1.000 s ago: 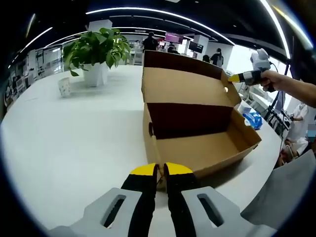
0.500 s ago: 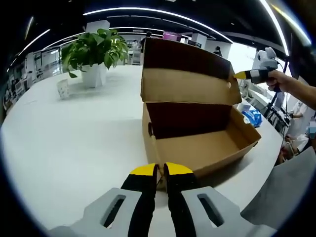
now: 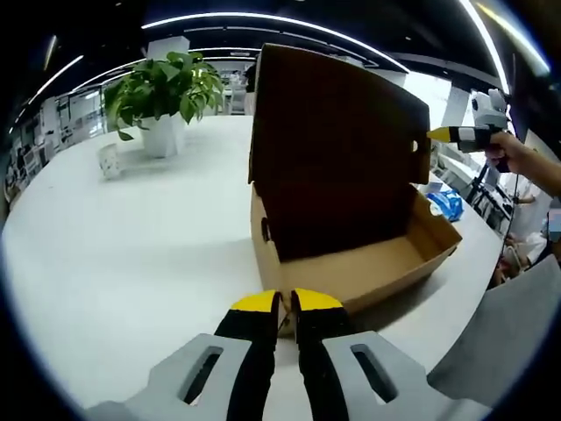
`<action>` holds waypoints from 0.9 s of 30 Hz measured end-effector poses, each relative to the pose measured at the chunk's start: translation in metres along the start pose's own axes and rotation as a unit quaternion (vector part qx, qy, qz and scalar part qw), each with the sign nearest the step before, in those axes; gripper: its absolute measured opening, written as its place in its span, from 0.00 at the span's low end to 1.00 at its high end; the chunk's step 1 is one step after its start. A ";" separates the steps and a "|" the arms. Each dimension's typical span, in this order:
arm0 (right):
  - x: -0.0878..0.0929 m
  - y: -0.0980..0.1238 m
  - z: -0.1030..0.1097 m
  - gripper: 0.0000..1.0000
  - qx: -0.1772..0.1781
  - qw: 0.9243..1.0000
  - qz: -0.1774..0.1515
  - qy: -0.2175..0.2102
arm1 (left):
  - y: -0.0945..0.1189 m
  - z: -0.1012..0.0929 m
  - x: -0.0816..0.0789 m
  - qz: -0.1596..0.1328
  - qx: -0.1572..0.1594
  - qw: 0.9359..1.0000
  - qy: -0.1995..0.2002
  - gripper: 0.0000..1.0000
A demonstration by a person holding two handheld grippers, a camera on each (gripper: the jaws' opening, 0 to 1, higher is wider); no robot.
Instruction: Operate the shoe box by opening the lid, removing the specified soft item, and placing it in the target area until the item is outside and the box remains undamaged.
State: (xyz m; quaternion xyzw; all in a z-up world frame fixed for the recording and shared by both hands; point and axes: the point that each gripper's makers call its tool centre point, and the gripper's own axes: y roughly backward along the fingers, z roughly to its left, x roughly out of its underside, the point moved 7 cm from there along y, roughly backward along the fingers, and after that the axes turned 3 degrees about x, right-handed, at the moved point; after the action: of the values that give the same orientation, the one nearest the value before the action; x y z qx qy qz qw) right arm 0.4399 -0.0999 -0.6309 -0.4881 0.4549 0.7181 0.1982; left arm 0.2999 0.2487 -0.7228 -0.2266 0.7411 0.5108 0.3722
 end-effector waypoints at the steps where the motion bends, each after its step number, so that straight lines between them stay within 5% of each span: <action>1: 0.001 0.001 0.000 0.00 0.001 1.000 -0.002 0.001 | 0.000 0.000 0.000 0.000 0.001 1.000 -0.001 0.05; 27: 0.049 0.039 0.035 0.00 0.022 0.999 -0.039 0.001 | 0.000 0.001 -0.001 0.007 0.007 1.000 -0.021 0.05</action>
State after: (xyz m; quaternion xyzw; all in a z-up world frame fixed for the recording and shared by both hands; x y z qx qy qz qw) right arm 0.3710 -0.0977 -0.6523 -0.5021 0.4513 0.6989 0.2362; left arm 0.3007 0.2493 -0.7218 -0.2082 0.7383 0.5125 0.3859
